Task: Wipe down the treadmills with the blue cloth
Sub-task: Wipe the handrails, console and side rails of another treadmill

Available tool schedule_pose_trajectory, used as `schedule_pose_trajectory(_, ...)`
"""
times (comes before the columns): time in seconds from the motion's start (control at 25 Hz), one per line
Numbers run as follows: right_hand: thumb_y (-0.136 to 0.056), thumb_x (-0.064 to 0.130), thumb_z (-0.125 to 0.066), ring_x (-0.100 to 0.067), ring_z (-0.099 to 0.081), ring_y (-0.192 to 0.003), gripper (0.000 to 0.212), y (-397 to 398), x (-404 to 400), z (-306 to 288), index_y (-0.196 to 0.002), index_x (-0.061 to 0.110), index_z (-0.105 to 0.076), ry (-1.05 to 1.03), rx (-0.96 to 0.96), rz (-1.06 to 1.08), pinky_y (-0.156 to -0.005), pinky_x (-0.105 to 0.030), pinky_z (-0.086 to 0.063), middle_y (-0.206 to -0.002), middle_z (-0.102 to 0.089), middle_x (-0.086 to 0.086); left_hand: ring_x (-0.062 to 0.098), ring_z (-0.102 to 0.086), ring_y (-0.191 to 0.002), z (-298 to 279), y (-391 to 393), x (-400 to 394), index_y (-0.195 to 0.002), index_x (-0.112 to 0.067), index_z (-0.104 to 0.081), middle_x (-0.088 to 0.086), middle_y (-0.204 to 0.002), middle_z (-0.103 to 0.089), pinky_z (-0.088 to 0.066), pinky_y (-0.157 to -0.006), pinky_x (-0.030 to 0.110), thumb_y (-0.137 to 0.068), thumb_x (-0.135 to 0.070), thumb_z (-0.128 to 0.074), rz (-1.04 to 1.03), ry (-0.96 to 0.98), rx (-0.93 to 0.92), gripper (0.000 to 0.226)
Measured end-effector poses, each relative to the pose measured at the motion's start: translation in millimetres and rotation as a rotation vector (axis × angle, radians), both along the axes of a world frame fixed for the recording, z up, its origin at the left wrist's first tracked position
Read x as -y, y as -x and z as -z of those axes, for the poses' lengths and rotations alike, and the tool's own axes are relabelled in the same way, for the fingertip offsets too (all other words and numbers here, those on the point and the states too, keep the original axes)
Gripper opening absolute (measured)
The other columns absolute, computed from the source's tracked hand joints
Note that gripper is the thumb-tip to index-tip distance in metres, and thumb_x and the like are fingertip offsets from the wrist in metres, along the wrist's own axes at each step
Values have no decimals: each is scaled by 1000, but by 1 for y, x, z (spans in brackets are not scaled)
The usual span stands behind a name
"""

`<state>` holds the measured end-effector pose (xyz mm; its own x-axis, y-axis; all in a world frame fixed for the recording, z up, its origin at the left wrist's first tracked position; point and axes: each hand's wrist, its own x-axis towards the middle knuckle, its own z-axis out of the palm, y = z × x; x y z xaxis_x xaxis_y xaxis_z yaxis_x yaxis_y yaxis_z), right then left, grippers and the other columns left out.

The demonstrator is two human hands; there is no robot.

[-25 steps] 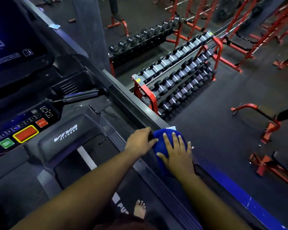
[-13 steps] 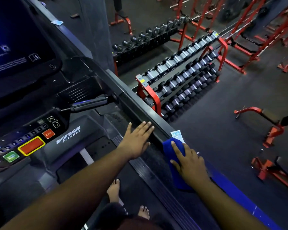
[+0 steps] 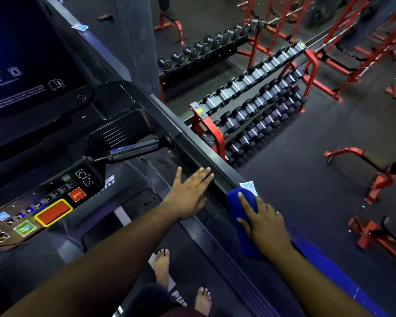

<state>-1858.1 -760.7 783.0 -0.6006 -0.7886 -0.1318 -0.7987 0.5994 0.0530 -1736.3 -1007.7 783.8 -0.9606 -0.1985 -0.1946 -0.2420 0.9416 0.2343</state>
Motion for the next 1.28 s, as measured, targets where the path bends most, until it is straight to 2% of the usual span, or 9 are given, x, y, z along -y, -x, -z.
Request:
schedule_pose_trajectory(0.12, -97, 59, -32, -34, -55, -105, 70, 3, 86, 8, -156, 35, -5, 71, -50, -42, -77, -45, -49, -137, -48, -14, 10, 8, -153, 1, -2, 20, -158, -23, 3, -5, -167, 10, 1, -116, 68, -99, -40, -43, -67, 6, -4, 76)
schedule_pose_trajectory(0.24, -99, 59, -30, -35, -49, -116, 69, 11, 158, 6, -155, 36, 2, 54, 25, -67, -87, -50, -47, -145, -39, -15, 11, 7, -153, 0, -2, 52, -158, -20, 8, -4, -166, 11, 2, -116, 68, -99, -40, -43, -162, 9, 33, 80)
schedule_pose_trajectory(0.36, -97, 60, -37, -36, -43, -129, 72, 7, 135, 3, -154, 42, 4, 19, 75, -73, -86, -50, -50, -158, -26, -12, 12, 7, -153, 0, -5, 85, -158, -20, 7, -3, -167, 10, 4, -116, 68, -100, -41, -41, -163, 22, 34, 78)
schedule_pose_trajectory(0.48, -95, 58, -37, -36, -49, -124, 73, 1, 99, -1, -154, 44, 5, 24, 36, -58, -77, -48, -52, -157, -31, -14, 14, 9, -153, 1, -5, 107, -158, -19, 7, -1, -167, 12, 6, -116, 68, -101, -40, -39, -104, 60, 22, 77)
schedule_pose_trajectory(0.64, -99, 56, -32, -35, -50, -116, 71, 9, 189, 1, -155, 36, 6, 30, -19, -85, -81, -47, -50, -151, -33, -15, 16, 9, -153, 4, 1, 139, -157, -16, 9, 1, -166, 15, 9, -114, 69, -99, -41, -42, -136, 180, 33, 81)
schedule_pose_trajectory(0.76, -100, 57, -30, -36, -46, -121, 70, 15, 260, 1, -155, 34, 7, 40, 42, -87, -88, -51, -47, -152, -29, -16, 16, 7, -153, 1, 7, 165, -157, -15, 9, 2, -166, 13, 8, -113, 72, -97, -42, -44, -186, 252, 59, 84)
schedule_pose_trajectory(1.04, -100, 59, -28, -32, -34, -138, 67, 15, 236, -6, -154, 41, 7, 14, 142, -83, -93, -52, -48, -164, -12, -7, 18, 14, -152, 2, 0, 218, -155, -13, 18, 4, -164, 23, 5, -112, 73, -93, -65, -36, -191, 298, 131, 97)
schedule_pose_trajectory(1.16, -100, 58, -25, -35, -43, -128, 67, 21, 289, -3, -154, 39, 9, 65, 117, -59, -88, -52, -51, -159, -21, -12, 19, 19, -151, 7, 3, 223, -153, -10, 22, 5, -162, 27, 9, -113, 71, -86, -74, -37, -268, 229, 117, 110)
schedule_pose_trajectory(1.28, -101, 56, -27, -37, -40, -131, 66, 27, 361, 0, -155, 38, 6, 113, 141, -112, -90, -54, -48, -159, -21, -14, 22, 24, -150, 11, 7, 220, -151, -8, 26, 8, -160, 31, 14, -113, 68, -83, -81, -30, -307, 253, 126, 115)
